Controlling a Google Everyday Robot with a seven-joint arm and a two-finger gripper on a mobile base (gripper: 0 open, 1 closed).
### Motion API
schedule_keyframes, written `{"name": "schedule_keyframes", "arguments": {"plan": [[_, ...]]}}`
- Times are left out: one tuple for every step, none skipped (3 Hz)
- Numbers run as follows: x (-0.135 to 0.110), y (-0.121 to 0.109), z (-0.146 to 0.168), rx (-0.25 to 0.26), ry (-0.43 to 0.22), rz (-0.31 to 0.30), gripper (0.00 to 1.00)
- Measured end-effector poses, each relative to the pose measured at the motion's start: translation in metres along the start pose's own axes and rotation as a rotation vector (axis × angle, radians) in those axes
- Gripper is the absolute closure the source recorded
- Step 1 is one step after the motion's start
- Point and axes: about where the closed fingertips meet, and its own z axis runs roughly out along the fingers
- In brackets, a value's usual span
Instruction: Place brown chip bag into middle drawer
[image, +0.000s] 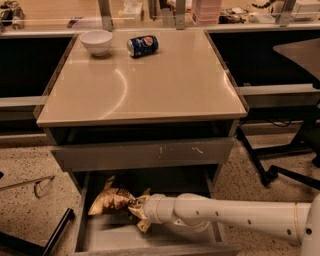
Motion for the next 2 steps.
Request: {"name": "schedule_keyframes", "arguments": {"plan": [[0.0001, -0.0001, 0.0007, -0.001, 0.001, -0.001, 1.0], [0.0001, -0.0001, 0.0007, -0.001, 0.001, -0.001, 0.82]]}}
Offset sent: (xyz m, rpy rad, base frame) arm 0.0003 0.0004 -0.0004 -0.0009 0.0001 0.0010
